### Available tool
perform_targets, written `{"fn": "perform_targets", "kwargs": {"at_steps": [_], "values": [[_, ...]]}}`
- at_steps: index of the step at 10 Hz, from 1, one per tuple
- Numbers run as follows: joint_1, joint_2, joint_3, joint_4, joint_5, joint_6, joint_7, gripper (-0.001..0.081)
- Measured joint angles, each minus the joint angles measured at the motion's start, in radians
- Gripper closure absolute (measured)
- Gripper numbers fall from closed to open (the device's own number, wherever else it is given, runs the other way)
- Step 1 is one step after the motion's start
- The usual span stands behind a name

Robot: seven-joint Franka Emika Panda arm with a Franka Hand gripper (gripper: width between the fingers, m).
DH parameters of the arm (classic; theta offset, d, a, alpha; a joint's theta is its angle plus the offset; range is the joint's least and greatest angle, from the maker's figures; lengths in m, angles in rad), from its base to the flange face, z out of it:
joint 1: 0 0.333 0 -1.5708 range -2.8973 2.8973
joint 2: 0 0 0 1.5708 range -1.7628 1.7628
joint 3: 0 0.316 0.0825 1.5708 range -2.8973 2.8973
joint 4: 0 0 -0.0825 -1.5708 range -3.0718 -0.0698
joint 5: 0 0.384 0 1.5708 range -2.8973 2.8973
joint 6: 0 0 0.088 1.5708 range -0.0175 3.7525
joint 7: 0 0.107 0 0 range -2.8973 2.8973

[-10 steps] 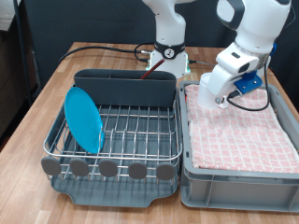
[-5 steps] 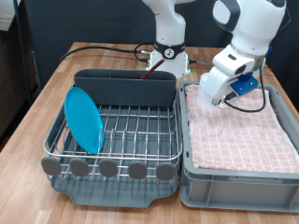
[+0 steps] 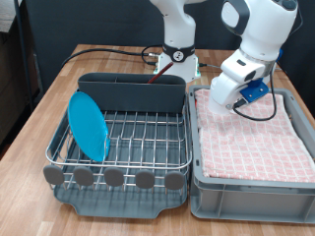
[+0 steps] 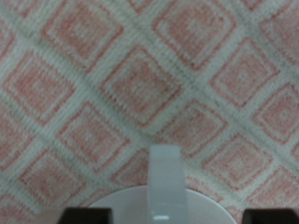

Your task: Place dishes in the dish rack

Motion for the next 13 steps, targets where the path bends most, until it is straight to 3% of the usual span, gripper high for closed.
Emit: {"fn": "perform_targets", "kwargs": {"at_steps": [1,2,3,6,9,13], "values": [[0.000,0.004,0.000,-0.004,0.001,0.011,0.000,0.0538],[0.000,0.008,0.000,-0.007,0.001,0.018,0.000,0.0538],[0.001,0.010,0.000,-0.007,0.000,0.020,0.007,0.0727],[0.001,-0.001,0.000,-0.007,-0.001,0.008,0.050,0.0734],[-0.002,-0.082,-0.008,0.001,0.027,-0.056,0.091,0.0734],[-0.026,-0.175,-0.069,0.050,0.117,-0.113,0.085,0.0734]]}}
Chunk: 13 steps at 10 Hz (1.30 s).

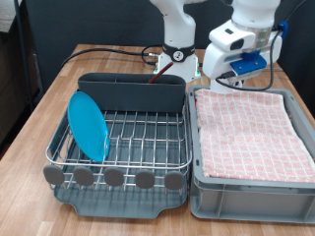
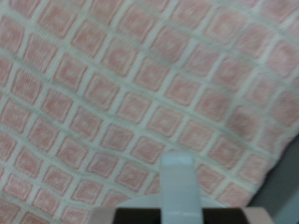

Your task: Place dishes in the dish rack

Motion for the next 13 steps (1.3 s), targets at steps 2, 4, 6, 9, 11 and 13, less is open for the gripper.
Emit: {"fn": "perform_targets", "kwargs": {"at_steps": [2,4,6,9,11,13], "values": [[-0.022,-0.003,-0.031,0.054,-0.006,-0.020,0.005,0.0734],[-0.030,0.009,-0.053,0.105,-0.005,-0.035,-0.062,0.0734],[-0.031,0.012,-0.055,0.109,-0.006,-0.035,-0.046,0.0734],[-0.049,0.078,-0.094,0.228,0.000,-0.099,-0.045,0.0734],[-0.060,0.141,-0.114,0.327,0.024,-0.141,-0.046,0.0734],[-0.067,0.207,-0.131,0.411,0.038,-0.128,-0.036,0.0734]]}}
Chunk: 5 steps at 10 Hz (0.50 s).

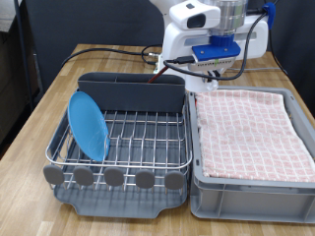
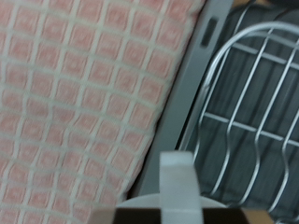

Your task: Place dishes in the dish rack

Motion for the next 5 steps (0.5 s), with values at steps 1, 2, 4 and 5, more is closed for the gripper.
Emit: {"fn": "perform_targets", "kwargs": {"at_steps": [1,2,4,5], "values": [[-0.002,0.033,-0.006,0.038,0.002,0.019,0.014,0.0734],[-0.006,0.068,-0.010,0.078,0.013,0.027,0.016,0.0734],[-0.011,0.111,-0.010,0.123,0.024,0.022,0.016,0.0734],[-0.012,0.111,-0.011,0.123,0.021,0.022,0.010,0.0734]]}}
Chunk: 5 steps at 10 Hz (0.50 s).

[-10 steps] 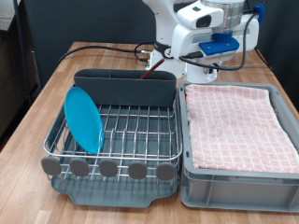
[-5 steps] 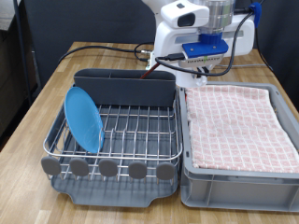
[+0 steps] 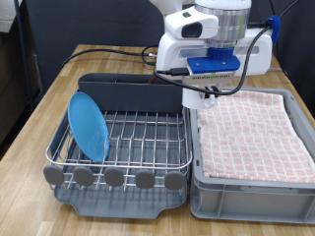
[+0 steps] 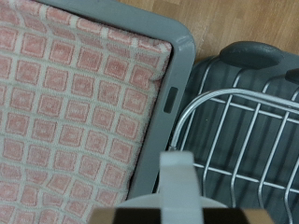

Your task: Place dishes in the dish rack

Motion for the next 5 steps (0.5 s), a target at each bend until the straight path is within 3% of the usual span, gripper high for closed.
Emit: {"fn": "perform_targets", "kwargs": {"at_steps": [5], "values": [[-0.012,0.019,-0.029,0.026,-0.002,0.061,-0.021,0.0734]]}}
